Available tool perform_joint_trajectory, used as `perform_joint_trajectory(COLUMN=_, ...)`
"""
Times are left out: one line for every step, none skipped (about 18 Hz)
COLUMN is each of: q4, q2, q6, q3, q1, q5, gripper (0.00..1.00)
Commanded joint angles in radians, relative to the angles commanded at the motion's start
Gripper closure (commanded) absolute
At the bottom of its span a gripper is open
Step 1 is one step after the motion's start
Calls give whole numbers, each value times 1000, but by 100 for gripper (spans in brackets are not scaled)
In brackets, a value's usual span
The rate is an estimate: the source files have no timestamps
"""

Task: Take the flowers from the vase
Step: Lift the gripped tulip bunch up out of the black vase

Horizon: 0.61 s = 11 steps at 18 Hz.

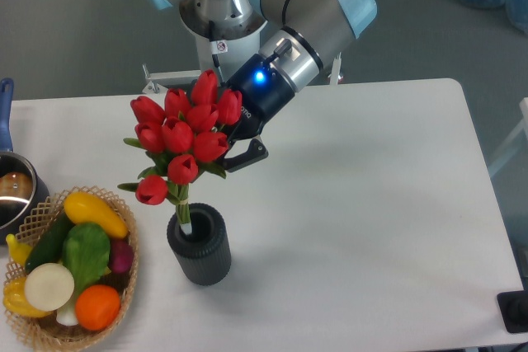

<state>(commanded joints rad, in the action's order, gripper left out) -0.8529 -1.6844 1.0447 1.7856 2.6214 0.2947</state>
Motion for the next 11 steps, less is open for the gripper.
perform_joint_trajectory(q4=0, q2=5, q6=-8, q3=0, q1=14, q5=-18, gripper=54)
perform_joint_trajectory(q4=0, q2=9, q6=-20, q3=0, q1=23, q5=-32, gripper=54)
perform_joint_trajectory(q4=0, q2=15, q6=-28, q3=-2, q1=26, q5=-34, gripper=54)
perform_joint_trajectory(q4=0, q2=18, q6=-35, q3=-2, q1=28, q5=-35, gripper=54)
perform_joint_trajectory(q4=0, q2=22, q6=-44, q3=-2, q1=35, q5=-35, gripper=54)
perform_joint_trajectory(q4=0, q2=25, q6=-55, q3=-6, q1=40, q5=-37, gripper=54)
perform_joint_trajectory(q4=2, q2=25, q6=-64, q3=-6, q1=40, q5=-37, gripper=54)
perform_joint_trajectory(q4=2, q2=26, q6=-69, q3=-8, q1=43, q5=-39, gripper=54)
perform_joint_trajectory(q4=2, q2=26, q6=-72, q3=-8, q1=43, q5=-42, gripper=54)
perform_joint_trajectory(q4=2, q2=26, q6=-75, q3=-9, q1=45, q5=-42, gripper=54)
perform_joint_trajectory(q4=0, q2=26, q6=-75, q3=-15, q1=46, q5=-42, gripper=54)
